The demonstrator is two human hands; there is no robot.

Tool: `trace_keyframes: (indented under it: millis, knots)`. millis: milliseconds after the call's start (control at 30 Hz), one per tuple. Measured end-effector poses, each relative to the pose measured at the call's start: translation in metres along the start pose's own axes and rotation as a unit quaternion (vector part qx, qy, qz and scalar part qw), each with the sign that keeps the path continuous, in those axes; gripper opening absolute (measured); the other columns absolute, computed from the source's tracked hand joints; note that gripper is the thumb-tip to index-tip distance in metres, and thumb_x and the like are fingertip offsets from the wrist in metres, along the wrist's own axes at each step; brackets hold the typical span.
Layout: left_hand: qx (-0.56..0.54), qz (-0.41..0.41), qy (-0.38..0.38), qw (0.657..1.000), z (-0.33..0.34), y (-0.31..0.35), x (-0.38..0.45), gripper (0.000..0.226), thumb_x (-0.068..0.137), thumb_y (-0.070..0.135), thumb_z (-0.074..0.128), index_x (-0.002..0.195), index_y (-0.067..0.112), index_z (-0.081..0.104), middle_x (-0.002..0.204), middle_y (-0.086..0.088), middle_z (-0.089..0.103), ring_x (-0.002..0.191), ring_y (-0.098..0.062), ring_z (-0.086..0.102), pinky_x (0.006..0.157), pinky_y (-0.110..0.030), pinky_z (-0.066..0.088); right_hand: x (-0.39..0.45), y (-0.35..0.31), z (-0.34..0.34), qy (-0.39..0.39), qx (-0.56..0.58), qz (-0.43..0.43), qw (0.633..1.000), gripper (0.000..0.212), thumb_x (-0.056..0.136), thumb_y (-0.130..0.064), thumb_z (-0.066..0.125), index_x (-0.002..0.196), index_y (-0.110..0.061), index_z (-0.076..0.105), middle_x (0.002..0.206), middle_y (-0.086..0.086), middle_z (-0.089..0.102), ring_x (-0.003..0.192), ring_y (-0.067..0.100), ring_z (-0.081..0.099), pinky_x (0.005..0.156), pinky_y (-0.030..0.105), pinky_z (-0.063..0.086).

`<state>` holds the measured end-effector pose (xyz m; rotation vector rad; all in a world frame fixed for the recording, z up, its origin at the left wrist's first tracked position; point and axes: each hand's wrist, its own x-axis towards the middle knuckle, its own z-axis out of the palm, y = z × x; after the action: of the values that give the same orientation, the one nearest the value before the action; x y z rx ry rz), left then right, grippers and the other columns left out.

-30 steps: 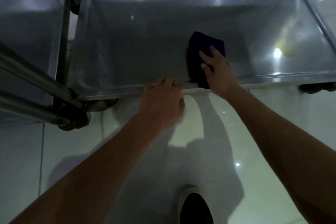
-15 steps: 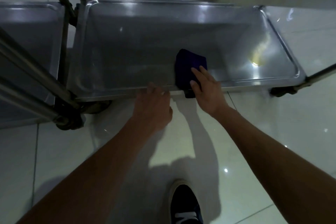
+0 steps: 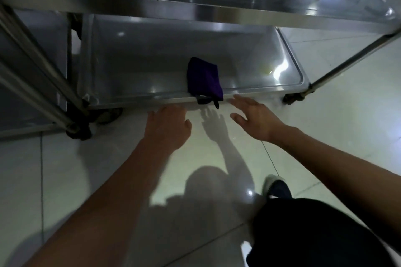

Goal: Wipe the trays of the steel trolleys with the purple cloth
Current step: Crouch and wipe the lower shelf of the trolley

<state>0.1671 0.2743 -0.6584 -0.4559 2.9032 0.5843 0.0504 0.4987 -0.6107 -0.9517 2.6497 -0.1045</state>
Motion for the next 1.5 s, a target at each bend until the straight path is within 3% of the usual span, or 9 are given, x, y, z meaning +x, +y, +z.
trace_keyframes:
  millis: [300, 433, 633, 733, 867, 1000, 1267, 1500]
  knots:
    - [0.052, -0.037, 0.046, 0.997, 0.039, 0.002, 0.057, 0.049, 0.095, 0.037, 0.050, 0.140, 0.019, 0.050, 0.144, -0.005, 0.051, 0.137, -0.026, 0.040, 0.108, -0.046, 0.035, 0.169, -0.008, 0.042, 0.056, 0.028, -0.068, 0.996, 0.056, 0.106, -0.040, 0.037, 0.156, -0.021, 0.026, 0.166, 0.005, 0.012, 0.153, 0.025, 0.011, 0.122, 0.044, 0.018]
    - [0.063, -0.041, 0.074, 0.994, 0.055, 0.017, 0.078, 0.047, 0.093, 0.033, 0.053, 0.138, 0.019, 0.052, 0.144, -0.003, 0.047, 0.143, -0.025, 0.034, 0.110, -0.049, 0.033, 0.187, 0.007, 0.074, 0.057, 0.041, -0.065, 0.995, 0.061, 0.104, -0.052, 0.027, 0.158, -0.027, 0.015, 0.167, -0.002, 0.002, 0.154, 0.021, -0.001, 0.123, 0.044, 0.006]
    - [0.057, -0.046, 0.097, 0.993, 0.077, 0.032, 0.104, 0.044, 0.093, 0.027, 0.053, 0.135, 0.012, 0.055, 0.142, -0.006, 0.050, 0.142, -0.025, 0.035, 0.110, -0.050, 0.030, 0.196, 0.038, 0.089, 0.101, 0.043, -0.093, 0.990, 0.058, 0.106, -0.049, 0.022, 0.158, -0.027, 0.014, 0.167, -0.001, 0.002, 0.154, 0.023, -0.002, 0.123, 0.041, 0.002]
    - [0.063, -0.027, 0.108, 0.992, 0.079, 0.050, 0.122, 0.041, 0.093, 0.026, 0.051, 0.131, 0.015, 0.057, 0.140, -0.006, 0.050, 0.143, -0.025, 0.034, 0.111, -0.055, 0.031, 0.195, 0.066, 0.083, 0.104, 0.052, -0.092, 0.989, 0.056, 0.106, -0.047, 0.023, 0.158, -0.028, 0.014, 0.167, -0.003, 0.000, 0.154, 0.020, -0.004, 0.124, 0.040, 0.002]
    - [0.044, 0.006, 0.125, 0.991, 0.088, 0.095, 0.154, 0.044, 0.095, 0.028, 0.050, 0.137, 0.017, 0.055, 0.144, -0.006, 0.049, 0.144, -0.026, 0.033, 0.115, -0.053, 0.027, 0.194, 0.119, 0.072, 0.109, 0.059, -0.082, 0.989, 0.053, 0.107, -0.042, 0.027, 0.158, -0.030, 0.017, 0.167, -0.004, 0.003, 0.153, 0.018, -0.002, 0.123, 0.038, 0.002]
    - [0.039, 0.054, 0.121, 0.990, 0.101, 0.149, 0.185, 0.046, 0.094, 0.032, 0.045, 0.137, 0.017, 0.054, 0.141, -0.004, 0.051, 0.140, -0.024, 0.038, 0.112, -0.051, 0.033, 0.193, 0.180, 0.059, 0.119, 0.061, -0.065, 0.989, 0.050, 0.108, -0.035, 0.031, 0.157, -0.029, 0.023, 0.166, -0.004, 0.009, 0.154, 0.019, 0.003, 0.123, 0.037, 0.005]
    - [0.055, 0.110, 0.124, 0.985, 0.123, 0.244, 0.242, 0.036, 0.094, 0.038, 0.049, 0.124, 0.024, 0.061, 0.134, -0.001, 0.055, 0.122, -0.025, 0.050, 0.100, -0.045, 0.041, 0.169, 0.318, 0.033, 0.179, 0.089, 0.064, 0.978, 0.048, 0.105, -0.017, 0.040, 0.153, -0.023, 0.037, 0.163, 0.005, 0.023, 0.152, 0.025, 0.014, 0.123, 0.048, 0.015]
    - [0.073, 0.098, 0.114, 0.986, 0.141, 0.255, 0.248, 0.031, 0.096, 0.042, 0.042, 0.115, 0.028, 0.062, 0.126, 0.004, 0.053, 0.120, -0.021, 0.047, 0.095, -0.044, 0.041, 0.163, 0.359, 0.025, 0.201, 0.107, 0.109, 0.968, 0.047, 0.105, -0.016, 0.038, 0.151, -0.022, 0.039, 0.163, 0.005, 0.025, 0.152, 0.028, 0.016, 0.122, 0.050, 0.017]
